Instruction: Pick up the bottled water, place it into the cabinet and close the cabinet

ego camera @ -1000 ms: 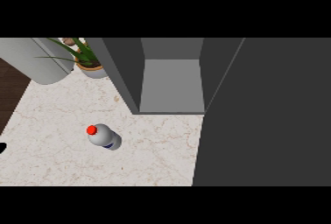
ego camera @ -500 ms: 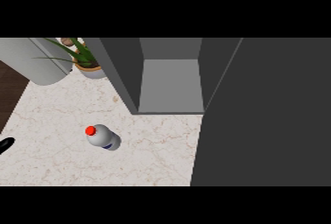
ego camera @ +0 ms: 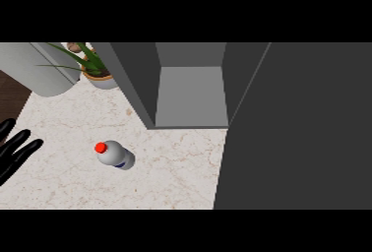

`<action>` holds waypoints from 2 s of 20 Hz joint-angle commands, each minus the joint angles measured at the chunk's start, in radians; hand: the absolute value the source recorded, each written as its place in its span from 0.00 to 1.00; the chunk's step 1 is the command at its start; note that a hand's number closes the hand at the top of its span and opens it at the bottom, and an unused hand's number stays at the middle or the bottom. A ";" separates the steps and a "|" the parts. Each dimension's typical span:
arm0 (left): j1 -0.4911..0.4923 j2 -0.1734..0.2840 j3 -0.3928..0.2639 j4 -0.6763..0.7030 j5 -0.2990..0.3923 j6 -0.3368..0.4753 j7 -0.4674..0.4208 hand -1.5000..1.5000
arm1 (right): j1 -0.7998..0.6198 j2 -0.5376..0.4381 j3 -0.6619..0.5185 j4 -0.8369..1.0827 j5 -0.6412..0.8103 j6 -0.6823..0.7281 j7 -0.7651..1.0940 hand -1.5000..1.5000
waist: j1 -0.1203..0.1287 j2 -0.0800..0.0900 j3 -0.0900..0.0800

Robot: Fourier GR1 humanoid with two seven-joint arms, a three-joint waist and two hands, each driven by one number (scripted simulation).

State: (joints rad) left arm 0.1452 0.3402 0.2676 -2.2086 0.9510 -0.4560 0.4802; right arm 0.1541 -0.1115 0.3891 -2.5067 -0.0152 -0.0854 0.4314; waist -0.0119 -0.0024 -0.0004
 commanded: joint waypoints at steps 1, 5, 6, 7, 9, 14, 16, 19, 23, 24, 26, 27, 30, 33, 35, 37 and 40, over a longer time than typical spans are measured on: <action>-0.030 -0.031 -0.016 0.111 -0.064 -0.060 -0.026 0.00 | 0.035 -0.029 -0.002 -0.176 0.010 0.002 0.067 0.00 | 0.001 0.001 0.000; -0.127 -0.058 -0.049 0.176 -0.192 -0.013 -0.039 0.00 | -0.015 -0.035 -0.047 -0.150 -0.023 -0.002 0.083 0.00 | -0.001 0.002 0.000; -0.103 -0.037 -0.006 0.258 -0.182 -0.107 -0.080 0.00 | -0.046 -0.018 0.005 -0.160 0.035 -0.026 0.101 0.00 | -0.001 0.002 -0.001; -0.144 -0.062 -0.042 0.251 -0.245 -0.058 -0.072 0.00 | -0.085 -0.040 -0.058 -0.135 0.001 -0.018 0.153 0.00 | 0.003 0.003 0.000; -0.134 -0.087 -0.040 0.369 -0.314 -0.155 -0.159 0.00 | -0.057 -0.006 0.026 -0.159 0.047 -0.049 0.135 0.00 | -0.004 0.002 -0.001; -0.148 -0.124 -0.055 0.457 -0.454 -0.171 -0.254 0.00 | -0.041 -0.037 -0.016 -0.143 0.006 -0.022 0.105 0.00 | 0.004 0.002 0.000; -0.227 -0.100 -0.047 0.548 -0.468 -0.179 -0.268 0.00 | -0.037 -0.036 0.021 -0.223 0.034 -0.053 0.174 0.00 | -0.006 0.001 -0.001; -0.186 -0.129 -0.055 0.608 -0.555 -0.214 -0.363 0.00 | -0.062 -0.057 0.001 -0.237 0.026 -0.058 0.199 0.00 | -0.003 0.001 -0.001; -0.277 -0.169 -0.089 0.770 -0.709 -0.195 -0.487 0.00 | -0.099 -0.042 0.033 -0.201 0.057 -0.084 0.206 0.00 | -0.007 0.002 -0.001; -0.254 -0.158 -0.077 0.795 -0.715 -0.223 -0.537 0.00 | -0.123 -0.019 0.014 -0.131 0.080 -0.104 0.169 0.00 | 0.001 0.002 -0.001; -0.246 -0.137 -0.066 0.823 -0.703 -0.246 -0.550 0.00 | -0.018 -0.052 0.078 -0.182 0.085 -0.071 0.113 0.00 | -0.002 0.000 0.000; -0.263 -0.142 -0.062 0.893 -0.752 -0.242 -0.612 0.00 | -0.112 -0.058 0.048 -0.174 0.080 -0.079 0.182 0.00 | -0.003 0.002 -0.001; -0.244 -0.174 -0.107 0.934 -0.843 -0.224 -0.704 0.00 | -0.137 -0.056 0.025 -0.147 0.057 -0.085 0.183 0.00 | 0.003 0.002 -0.001; -0.312 -0.153 -0.077 1.031 -0.863 -0.198 -0.750 0.00 | 0.010 -0.079 0.052 -0.179 0.042 -0.068 0.082 0.00 | -0.008 0.001 0.000; -0.321 -0.190 -0.111 1.128 -0.953 -0.150 -0.840 0.00 | -0.081 -0.061 0.081 -0.152 0.087 -0.093 0.136 0.00 | -0.009 0.002 -0.001; -0.282 -0.162 -0.107 1.165 -0.968 -0.176 -0.921 0.00 | -0.095 -0.064 0.035 -0.151 0.049 -0.094 0.136 0.00 | -0.001 0.002 -0.001; -0.318 -0.157 -0.116 1.265 -1.028 -0.136 -1.006 0.00 | -0.021 -0.068 0.126 -0.149 0.106 -0.099 0.084 0.00 | -0.006 0.001 0.000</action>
State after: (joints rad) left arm -0.1649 0.1842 0.1670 -1.0387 -0.0056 -0.6270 -0.4201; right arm 0.0401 -0.1670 0.4552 -2.5054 0.0135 -0.1849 0.5156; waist -0.0175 -0.0003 -0.0013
